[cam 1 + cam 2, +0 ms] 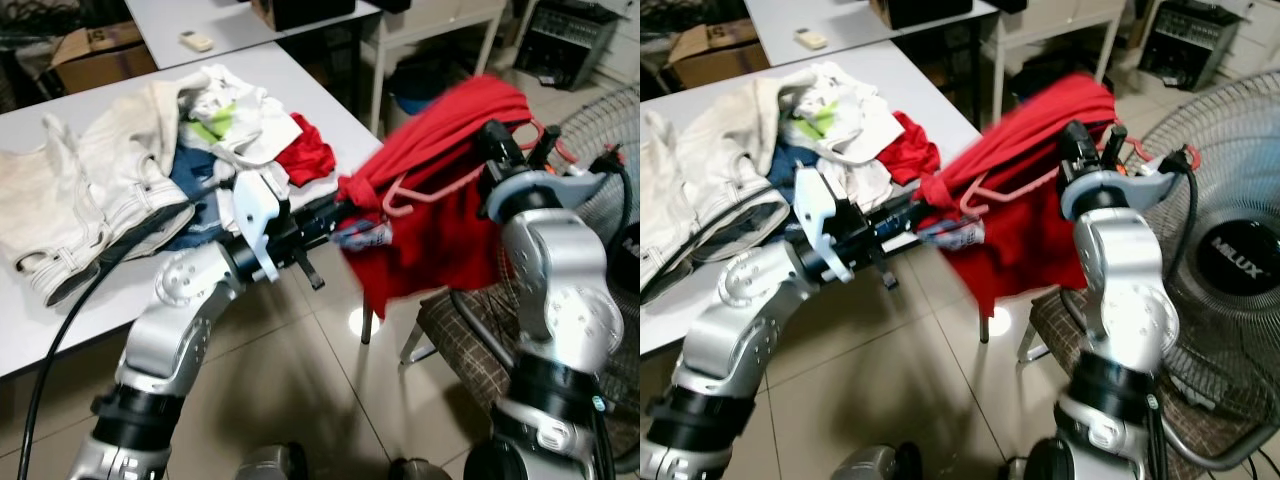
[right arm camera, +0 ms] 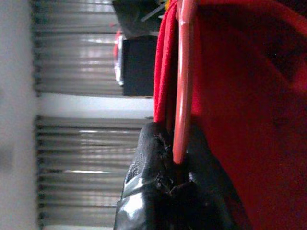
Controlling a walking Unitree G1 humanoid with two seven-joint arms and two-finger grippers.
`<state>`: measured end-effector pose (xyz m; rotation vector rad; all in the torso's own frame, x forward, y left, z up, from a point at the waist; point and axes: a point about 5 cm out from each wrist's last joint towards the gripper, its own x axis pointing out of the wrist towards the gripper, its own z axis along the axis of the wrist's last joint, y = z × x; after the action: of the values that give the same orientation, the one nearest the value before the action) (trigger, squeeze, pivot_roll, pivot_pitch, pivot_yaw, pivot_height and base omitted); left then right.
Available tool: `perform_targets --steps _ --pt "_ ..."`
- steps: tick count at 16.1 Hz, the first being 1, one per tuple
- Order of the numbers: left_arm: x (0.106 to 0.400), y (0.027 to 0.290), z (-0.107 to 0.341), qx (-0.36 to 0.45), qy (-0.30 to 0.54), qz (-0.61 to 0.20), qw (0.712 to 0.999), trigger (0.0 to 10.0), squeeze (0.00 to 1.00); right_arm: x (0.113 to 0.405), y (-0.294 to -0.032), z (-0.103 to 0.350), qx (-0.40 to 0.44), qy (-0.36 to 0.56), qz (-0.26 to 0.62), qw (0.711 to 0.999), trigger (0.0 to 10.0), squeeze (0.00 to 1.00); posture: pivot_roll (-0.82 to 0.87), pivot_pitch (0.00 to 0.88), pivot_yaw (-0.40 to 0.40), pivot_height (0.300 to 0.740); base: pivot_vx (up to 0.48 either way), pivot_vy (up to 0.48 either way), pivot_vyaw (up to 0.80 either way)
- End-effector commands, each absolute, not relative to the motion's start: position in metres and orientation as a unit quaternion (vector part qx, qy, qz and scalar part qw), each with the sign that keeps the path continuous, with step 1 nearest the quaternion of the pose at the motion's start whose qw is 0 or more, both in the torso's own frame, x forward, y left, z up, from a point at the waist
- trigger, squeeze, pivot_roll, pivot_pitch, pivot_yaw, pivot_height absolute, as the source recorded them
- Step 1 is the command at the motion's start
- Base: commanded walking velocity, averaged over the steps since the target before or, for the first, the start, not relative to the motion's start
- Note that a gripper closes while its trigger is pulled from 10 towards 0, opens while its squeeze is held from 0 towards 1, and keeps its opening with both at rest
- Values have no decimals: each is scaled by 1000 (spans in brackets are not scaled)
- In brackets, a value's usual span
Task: Hang hanger
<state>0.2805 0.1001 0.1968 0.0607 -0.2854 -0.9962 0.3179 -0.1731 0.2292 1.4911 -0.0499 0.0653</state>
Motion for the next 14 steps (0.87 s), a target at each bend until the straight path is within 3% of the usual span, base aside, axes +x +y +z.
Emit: perform_targets --steps 1,4,7,11,12,13,14 --pt "277 103 202 39 -153 -476 865 0 0 320 -189 234 686 -63 -3 725 10000 0 -8 59 59 740 0 0 0" --pt "272 89 211 43 -183 -496 848 0 0 335 -179 226 665 -35 -25 746 10000 0 -8 61 58 740 0 0 0" --pt "265 74 213 46 -188 -532 824 0 0 344 -171 225 674 -26 -32 737 10000 0 -8 63 57 740 0 0 0" --pt "276 60 211 63 -183 -520 832 0 0 351 -135 240 657 9 37 753 10000 0 -9 64 53 740 0 0 0" --pt "282 55 215 71 -189 -507 838 1216 0 348 -120 247 649 24 73 757 10000 0 -7 63 50 740 0 0 0" --pt "284 52 217 82 -193 -502 839 1804 0 346 -113 251 649 31 92 755 10000 0 -7 63 50 740 0 0 0" --pt "287 48 219 94 -197 -492 843 3843 0 342 -104 258 644 36 123 755 10000 0 -12 63 53 740 0 0 0"
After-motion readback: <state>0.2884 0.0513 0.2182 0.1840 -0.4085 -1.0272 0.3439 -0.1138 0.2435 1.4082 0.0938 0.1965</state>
